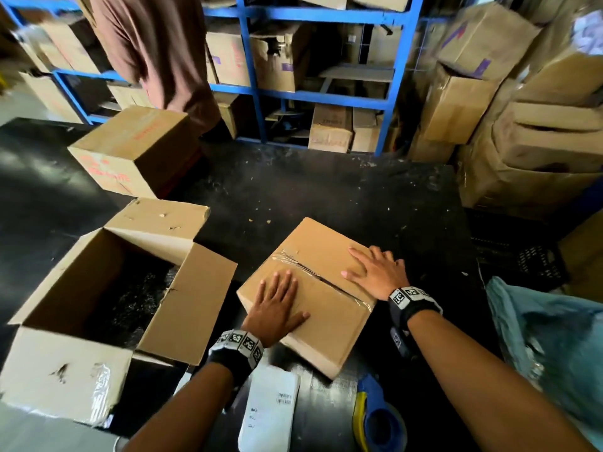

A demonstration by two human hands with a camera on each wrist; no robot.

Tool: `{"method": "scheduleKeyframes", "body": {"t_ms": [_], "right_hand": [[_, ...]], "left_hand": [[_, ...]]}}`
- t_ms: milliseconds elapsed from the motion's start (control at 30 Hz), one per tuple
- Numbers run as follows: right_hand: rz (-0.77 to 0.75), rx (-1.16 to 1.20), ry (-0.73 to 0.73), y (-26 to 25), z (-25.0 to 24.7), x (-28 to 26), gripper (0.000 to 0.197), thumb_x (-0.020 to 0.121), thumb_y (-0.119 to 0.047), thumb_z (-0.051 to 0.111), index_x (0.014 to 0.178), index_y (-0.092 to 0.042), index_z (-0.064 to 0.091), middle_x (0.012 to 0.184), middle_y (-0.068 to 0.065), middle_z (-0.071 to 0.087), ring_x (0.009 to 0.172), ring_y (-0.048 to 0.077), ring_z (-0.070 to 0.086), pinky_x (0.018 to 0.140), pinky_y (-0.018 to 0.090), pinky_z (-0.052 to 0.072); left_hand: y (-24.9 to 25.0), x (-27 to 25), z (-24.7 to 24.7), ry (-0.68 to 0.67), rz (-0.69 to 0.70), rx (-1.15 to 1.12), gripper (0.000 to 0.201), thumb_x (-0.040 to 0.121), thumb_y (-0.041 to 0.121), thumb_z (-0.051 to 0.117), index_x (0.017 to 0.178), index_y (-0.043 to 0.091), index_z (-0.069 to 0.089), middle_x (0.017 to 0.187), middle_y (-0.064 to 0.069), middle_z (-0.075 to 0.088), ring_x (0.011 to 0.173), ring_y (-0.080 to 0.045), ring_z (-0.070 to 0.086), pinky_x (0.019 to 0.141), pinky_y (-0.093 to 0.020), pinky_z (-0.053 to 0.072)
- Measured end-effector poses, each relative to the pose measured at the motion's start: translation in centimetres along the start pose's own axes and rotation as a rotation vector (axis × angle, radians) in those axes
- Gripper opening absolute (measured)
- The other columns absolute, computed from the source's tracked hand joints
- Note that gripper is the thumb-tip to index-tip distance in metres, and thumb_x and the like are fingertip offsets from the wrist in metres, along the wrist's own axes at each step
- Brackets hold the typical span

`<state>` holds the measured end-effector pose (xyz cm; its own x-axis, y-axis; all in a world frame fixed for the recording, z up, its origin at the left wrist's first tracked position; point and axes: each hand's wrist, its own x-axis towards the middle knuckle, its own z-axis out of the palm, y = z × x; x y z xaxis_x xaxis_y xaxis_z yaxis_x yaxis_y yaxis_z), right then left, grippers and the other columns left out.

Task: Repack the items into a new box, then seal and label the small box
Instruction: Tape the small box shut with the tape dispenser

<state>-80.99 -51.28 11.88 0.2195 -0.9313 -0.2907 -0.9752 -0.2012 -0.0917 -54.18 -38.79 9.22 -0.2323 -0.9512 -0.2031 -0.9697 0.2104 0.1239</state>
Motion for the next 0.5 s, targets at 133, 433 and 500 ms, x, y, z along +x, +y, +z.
{"method": "scheduleKeyframes", "body": {"t_ms": [133, 433, 500], "right_hand": [[0.191, 0.088, 0.014, -1.5, 0.5, -1.2, 0.082, 0.081, -0.089, 0.029, 0.153, -0.051, 0.019, 0.155, 0.008, 0.034, 0.138, 0.038, 0.035, 0.109, 0.058, 0.031], [0.504, 0.199, 0.033, -5.6, 2.1, -4.6, 0.080, 0.082, -0.087, 0.029, 0.149, -0.043, 0.024, 0.149, 0.016, 0.036, 0.132, 0.043, 0.037, 0.105, 0.060, 0.034], [0.551, 0.214, 0.055, -6.4, 2.8, -5.9, 0.079, 0.084, -0.086, 0.029, 0.149, -0.042, 0.025, 0.148, 0.017, 0.037, 0.131, 0.043, 0.037, 0.104, 0.058, 0.036]], "left_hand": [[0.9, -0.1, -0.8, -0.070, 0.074, -0.081, 0.112, 0.080, 0.091, 0.021, 0.157, 0.015, -0.005, 0.160, -0.003, -0.020, 0.149, -0.027, -0.020, 0.122, -0.047, -0.007], [-0.1, -2.2, 1.8, -0.017, 0.173, 0.101, 0.095, 0.087, 0.069, 0.038, 0.157, 0.015, 0.003, 0.165, -0.006, 0.003, 0.151, -0.032, 0.005, 0.121, -0.053, 0.017], [-1.6, -2.2, 1.7, -0.032, 0.193, 0.079, 0.098, 0.085, 0.065, 0.052, 0.158, 0.018, 0.005, 0.165, -0.006, 0.007, 0.150, -0.032, 0.004, 0.118, -0.054, 0.024]]}}
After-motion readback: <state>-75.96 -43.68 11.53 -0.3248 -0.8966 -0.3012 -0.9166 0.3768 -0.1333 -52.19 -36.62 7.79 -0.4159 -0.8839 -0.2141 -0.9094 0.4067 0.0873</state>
